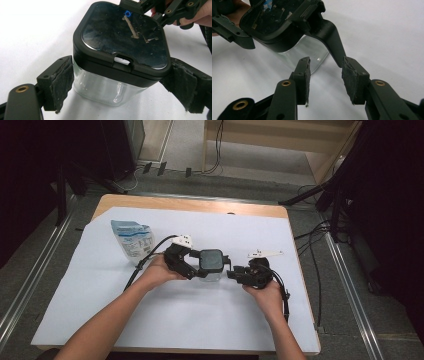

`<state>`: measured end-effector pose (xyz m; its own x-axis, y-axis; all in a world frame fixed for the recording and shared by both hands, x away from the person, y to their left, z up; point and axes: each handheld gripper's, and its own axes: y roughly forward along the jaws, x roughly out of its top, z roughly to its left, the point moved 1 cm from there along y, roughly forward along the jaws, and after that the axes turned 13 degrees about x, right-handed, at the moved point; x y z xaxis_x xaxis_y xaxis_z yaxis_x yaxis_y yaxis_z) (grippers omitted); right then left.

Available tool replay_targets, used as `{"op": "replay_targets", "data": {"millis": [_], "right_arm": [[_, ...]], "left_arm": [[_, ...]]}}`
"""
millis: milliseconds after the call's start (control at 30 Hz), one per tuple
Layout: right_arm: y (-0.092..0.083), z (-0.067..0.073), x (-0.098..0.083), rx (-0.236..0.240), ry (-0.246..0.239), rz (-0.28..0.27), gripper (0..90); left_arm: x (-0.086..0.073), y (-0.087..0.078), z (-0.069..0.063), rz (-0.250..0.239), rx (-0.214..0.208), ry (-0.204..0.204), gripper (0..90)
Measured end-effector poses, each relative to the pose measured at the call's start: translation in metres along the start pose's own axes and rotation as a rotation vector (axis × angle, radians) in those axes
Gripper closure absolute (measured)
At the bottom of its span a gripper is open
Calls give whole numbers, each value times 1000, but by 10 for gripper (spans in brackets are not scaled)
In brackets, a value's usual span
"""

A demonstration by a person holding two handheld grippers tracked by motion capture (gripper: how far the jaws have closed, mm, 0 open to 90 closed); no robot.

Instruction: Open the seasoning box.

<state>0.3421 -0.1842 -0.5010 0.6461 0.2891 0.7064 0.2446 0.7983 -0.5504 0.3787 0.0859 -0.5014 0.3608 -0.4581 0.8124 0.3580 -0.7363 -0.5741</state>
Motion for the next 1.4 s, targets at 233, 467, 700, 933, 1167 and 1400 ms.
{"op": "replay_targets", "data": {"millis": [233, 467, 700, 933, 1167, 1400], "right_arm": [[5, 0, 0, 0, -6, 14, 600], [4, 0, 0, -2, -13, 16, 605], [-17, 0, 5, 10, -1, -28, 804], [-9, -4, 18, -66, -33, -42, 900], [-1, -2, 19, -90, -38, -19, 900], [-1, -2, 19, -87, -39, -20, 900]], "left_arm": [[2, -1, -1, -10, 7, 12, 146], [3, -2, 0, -1, 7, 19, 150], [3, -2, 0, -3, 7, 21, 150], [3, -2, 0, -7, 6, 21, 150], [4, -4, -2, -16, 20, 42, 157], [6, -7, -2, -17, 22, 44, 163]]}}
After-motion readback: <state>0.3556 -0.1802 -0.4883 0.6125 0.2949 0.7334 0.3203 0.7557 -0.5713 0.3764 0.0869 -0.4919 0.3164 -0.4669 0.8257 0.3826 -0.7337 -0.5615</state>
